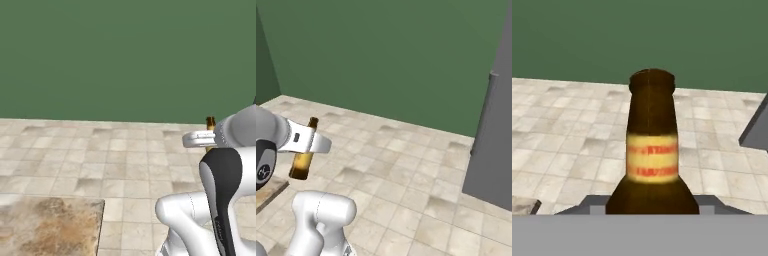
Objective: Place the liquor and beer on the top shelf of the fridge to keep them out of children's reach, and place the carrot on lower shelves for easy access.
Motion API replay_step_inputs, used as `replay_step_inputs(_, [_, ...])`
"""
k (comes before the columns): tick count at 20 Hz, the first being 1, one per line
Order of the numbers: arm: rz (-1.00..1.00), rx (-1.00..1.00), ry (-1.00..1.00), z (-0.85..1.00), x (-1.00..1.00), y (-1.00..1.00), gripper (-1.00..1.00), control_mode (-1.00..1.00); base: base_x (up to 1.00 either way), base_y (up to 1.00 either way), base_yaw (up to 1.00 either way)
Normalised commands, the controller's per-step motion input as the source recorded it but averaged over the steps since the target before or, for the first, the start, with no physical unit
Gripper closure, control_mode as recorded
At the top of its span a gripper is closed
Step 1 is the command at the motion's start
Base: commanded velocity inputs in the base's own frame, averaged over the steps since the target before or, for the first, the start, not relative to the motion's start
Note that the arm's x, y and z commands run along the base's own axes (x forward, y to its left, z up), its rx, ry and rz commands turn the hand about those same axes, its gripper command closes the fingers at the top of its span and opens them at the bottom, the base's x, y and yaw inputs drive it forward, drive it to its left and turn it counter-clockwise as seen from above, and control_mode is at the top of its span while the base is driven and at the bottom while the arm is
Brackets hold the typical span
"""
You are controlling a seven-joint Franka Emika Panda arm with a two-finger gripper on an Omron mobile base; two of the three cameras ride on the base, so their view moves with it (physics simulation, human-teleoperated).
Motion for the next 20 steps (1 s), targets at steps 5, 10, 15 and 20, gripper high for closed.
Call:
replay_step_inputs(5, [0.0, 0.0, 0.0, 0.0, 0.0, 0.0, 1.0, 1.0, 0.7, 0.0, -0.15])
replay_step_inputs(10, [0.0, 0.0, 0.0, 0.0, 0.0, 0.0, 1.0, 1.0, 0.93, 0.0, -0.19])
replay_step_inputs(15, [0.0, 0.0, 0.0, 0.0, 0.0, 0.0, 1.0, 1.0, 1.0, 0.0, -0.18])
replay_step_inputs(20, [0.0, 0.0, 0.0, 0.0, 0.0, 0.0, 1.0, 1.0, 1.0, 0.04, -0.24])
